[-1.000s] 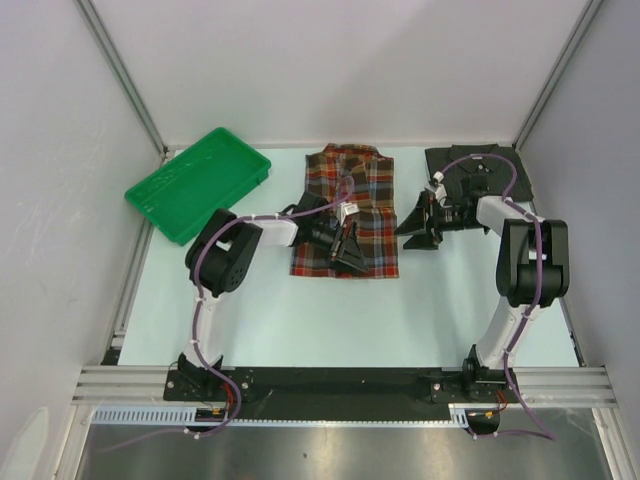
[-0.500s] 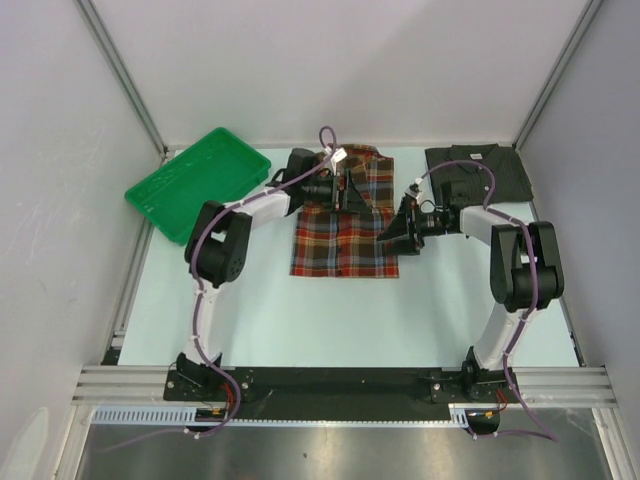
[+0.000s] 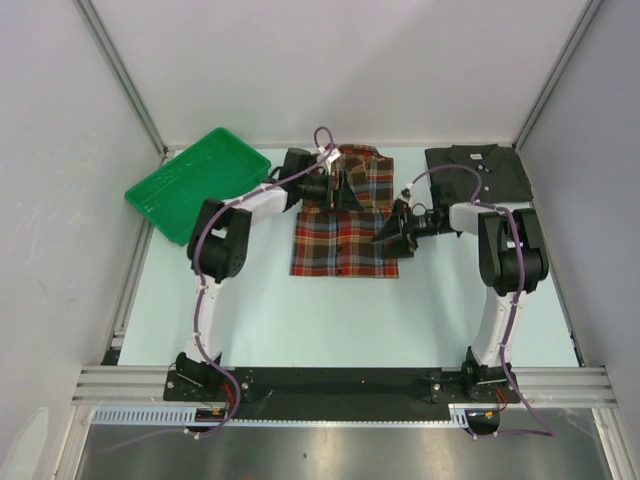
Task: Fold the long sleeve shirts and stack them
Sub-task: Fold the shirt
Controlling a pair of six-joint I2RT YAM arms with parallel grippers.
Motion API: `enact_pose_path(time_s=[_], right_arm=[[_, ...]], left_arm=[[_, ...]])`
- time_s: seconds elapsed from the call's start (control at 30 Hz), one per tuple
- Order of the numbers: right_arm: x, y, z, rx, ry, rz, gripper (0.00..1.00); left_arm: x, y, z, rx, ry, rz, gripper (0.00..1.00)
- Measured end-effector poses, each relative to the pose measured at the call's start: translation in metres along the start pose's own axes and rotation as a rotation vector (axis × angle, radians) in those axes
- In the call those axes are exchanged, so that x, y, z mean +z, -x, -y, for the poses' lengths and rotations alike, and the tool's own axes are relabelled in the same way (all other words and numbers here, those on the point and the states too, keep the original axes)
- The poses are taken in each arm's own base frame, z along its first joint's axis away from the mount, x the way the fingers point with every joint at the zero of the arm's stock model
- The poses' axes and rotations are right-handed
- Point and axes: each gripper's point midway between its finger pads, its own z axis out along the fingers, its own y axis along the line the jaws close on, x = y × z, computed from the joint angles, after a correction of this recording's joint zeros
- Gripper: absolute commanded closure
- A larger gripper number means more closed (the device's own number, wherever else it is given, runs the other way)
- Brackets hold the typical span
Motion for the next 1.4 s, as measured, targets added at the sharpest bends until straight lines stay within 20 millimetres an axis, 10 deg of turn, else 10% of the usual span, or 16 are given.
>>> enact_pose_path(time_s=[0.23,0.33,0.47,0.67,0.97,1.23,1.4], right_arm=[[-0.019,0.038,-0.056,-0.215,0.010,0.073,0.41],[-0.022,0.046,-0.067,-0.261,-0.001,0.093,0.42],[-0.010,0.050,-0.066,-0.271,-0.016,0.086,0.42],[0.009,0.051,-0.055,-0.256,-0.030,0.065,0.42],[0.005,0.054,-0.042,-0.235,-0.051,0.074,0.41],[-0.004,0.057,-0.036,-0.231,-0.063,0.086,0.42],[0.007,0.071,-0.044,-0.278,-0.052,0.073,0.43]], left_arm=[[-0.102,-0.006,0.072,0.491,0.223,0.065,0.06],[-0.139,-0.038,0.101,0.815,0.350,0.090,0.12],[-0.127,-0.113,0.102,1.154,0.394,-0.015,0.17],[-0.104,-0.197,0.042,1.405,0.483,-0.291,0.27],[-0.071,-0.182,0.027,1.637,0.634,-0.259,0.43],[-0.059,-0.173,0.011,1.706,0.697,-0.302,1.00],[-0.064,-0.180,0.019,1.706,0.660,-0.338,1.00]])
